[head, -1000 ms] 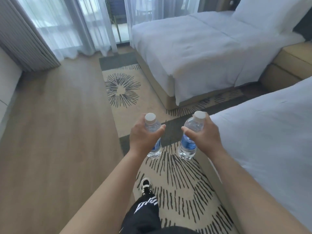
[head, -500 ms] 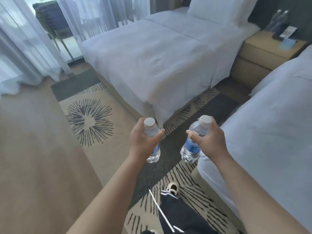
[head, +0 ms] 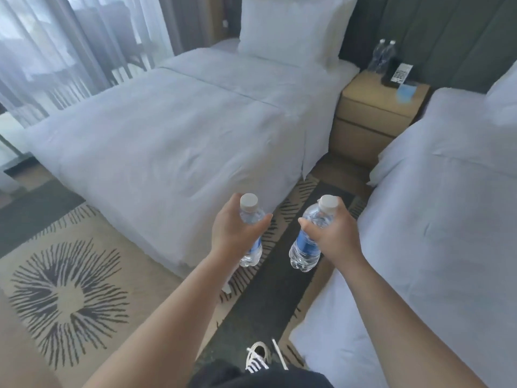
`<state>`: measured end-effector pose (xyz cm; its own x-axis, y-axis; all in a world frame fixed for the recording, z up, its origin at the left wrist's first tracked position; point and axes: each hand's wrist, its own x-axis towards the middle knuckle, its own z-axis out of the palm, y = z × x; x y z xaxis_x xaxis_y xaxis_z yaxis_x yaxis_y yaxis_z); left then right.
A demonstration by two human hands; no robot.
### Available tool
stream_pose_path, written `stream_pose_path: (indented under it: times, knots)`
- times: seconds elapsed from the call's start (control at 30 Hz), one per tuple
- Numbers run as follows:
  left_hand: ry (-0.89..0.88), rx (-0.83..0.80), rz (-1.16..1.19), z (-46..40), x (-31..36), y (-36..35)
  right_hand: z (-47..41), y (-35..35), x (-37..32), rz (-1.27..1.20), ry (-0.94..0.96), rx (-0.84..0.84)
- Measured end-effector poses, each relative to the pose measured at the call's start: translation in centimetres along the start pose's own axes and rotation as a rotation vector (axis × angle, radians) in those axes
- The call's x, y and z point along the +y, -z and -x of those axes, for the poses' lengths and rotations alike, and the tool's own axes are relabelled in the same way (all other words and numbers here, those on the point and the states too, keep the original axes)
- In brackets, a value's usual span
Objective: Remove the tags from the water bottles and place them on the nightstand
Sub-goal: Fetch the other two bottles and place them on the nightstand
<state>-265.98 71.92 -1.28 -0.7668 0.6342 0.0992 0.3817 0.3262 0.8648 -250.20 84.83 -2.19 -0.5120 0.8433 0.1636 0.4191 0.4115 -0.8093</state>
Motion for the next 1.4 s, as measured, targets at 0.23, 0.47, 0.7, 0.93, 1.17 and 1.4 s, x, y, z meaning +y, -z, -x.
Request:
stream_pose_path:
  times: [0.23,0.47,0.7,0.93,1.17,1.4]
  knots:
    - [-0.089,-0.110,0.018,-13.3,3.3,-7.0,-11.2,2.0,2.5,0.053,-0.097,0.140]
    - [-0.157,-0.222,0.015,-26.7,5.2,-16.4,-23.5,3.6,6.9,0.121,-0.202,0.275]
    - [-0.248,-0.289,0.001,-42.5,9.0,-26.0,-39.6,4.7,10.2,0.142,-0.295,0.351]
    - [-0.259,-0.393,0.008,-56.4,12.9,-34.5,-54.2,6.9,13.9,0.120,-0.339,0.481]
    - [-0.244,-0.456,0.028,-67.3,15.5,-43.9,-67.3,9.8,20.0,0.079,-0.358,0.500]
    - [-0.212,-0.433,0.015,-78.4,19.9,-55.4,-82.6,14.5,28.3,0.028,-0.353,0.445]
